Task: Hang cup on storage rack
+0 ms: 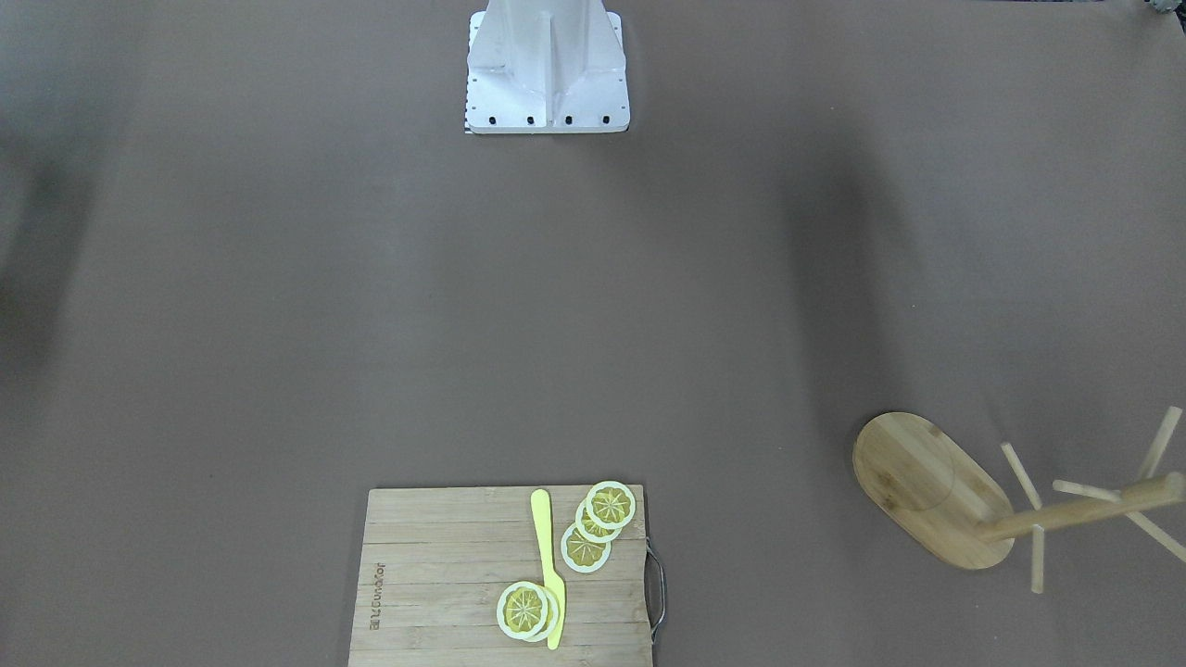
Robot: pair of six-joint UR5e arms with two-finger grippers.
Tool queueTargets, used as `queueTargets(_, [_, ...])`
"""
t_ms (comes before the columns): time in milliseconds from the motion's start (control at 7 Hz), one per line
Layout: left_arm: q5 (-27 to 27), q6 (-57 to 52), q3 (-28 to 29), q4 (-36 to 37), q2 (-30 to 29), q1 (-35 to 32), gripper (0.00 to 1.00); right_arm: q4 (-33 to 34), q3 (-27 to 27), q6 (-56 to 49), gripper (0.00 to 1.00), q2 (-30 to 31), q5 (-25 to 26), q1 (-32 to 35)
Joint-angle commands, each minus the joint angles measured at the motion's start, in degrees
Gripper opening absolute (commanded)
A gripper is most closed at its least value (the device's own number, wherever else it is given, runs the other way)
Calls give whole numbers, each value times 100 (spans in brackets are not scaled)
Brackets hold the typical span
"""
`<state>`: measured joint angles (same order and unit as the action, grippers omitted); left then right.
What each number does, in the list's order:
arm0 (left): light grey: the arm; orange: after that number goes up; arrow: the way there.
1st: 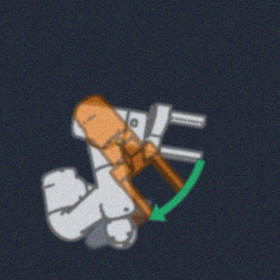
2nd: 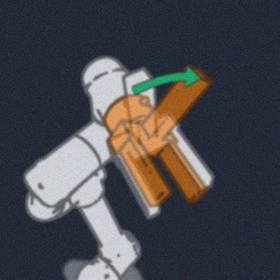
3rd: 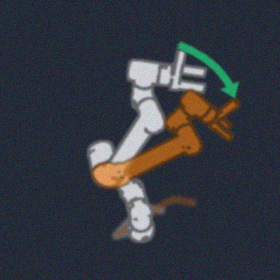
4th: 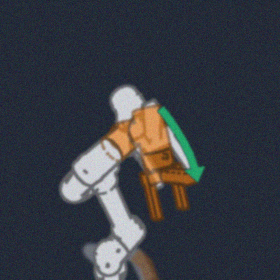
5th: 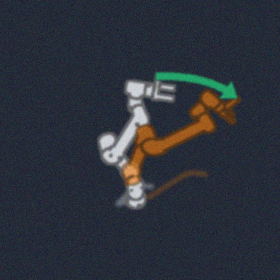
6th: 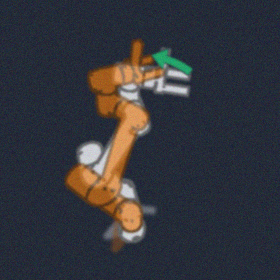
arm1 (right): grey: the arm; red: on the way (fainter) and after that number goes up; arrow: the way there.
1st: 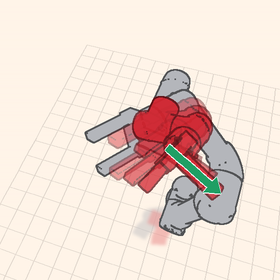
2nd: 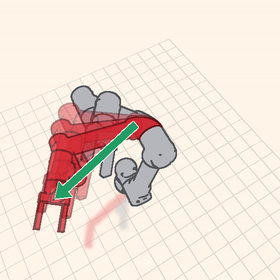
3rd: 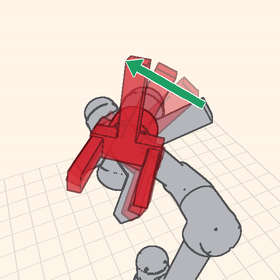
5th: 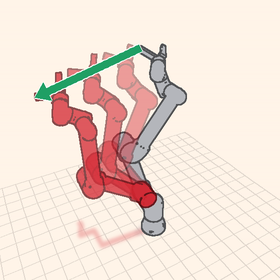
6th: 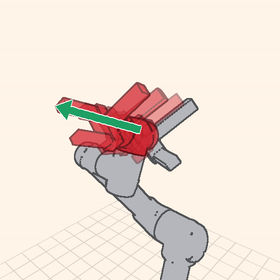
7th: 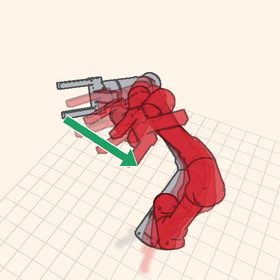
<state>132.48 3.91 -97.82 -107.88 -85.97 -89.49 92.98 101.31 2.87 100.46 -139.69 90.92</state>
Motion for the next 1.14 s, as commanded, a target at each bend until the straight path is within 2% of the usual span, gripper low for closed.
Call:
queueTargets(0, [23,-13,-97,-5,2,-16,99,-8,-76,37,100,612,-14,311])
queueTargets(286, [23,-13,-97,-5,-7,-7,99,1,-94,457,100,781,-5,453])
queueTargets(571, [15,-13,-89,-5,-25,-7,99,-25,-417,810,99,337,99,453])
queueTargets(714, [23,-13,-88,-5,-25,-7,99,-260,-793,811,100,186,100,444])
queueTargets(857, [23,-13,-80,-5,-25,-7,99,-846,-1136,924,100,175,92,444])
queueTargets(1000, [23,-13,-71,-5,-25,-7,99,-1086,-1157,1187,100,210,83,444])
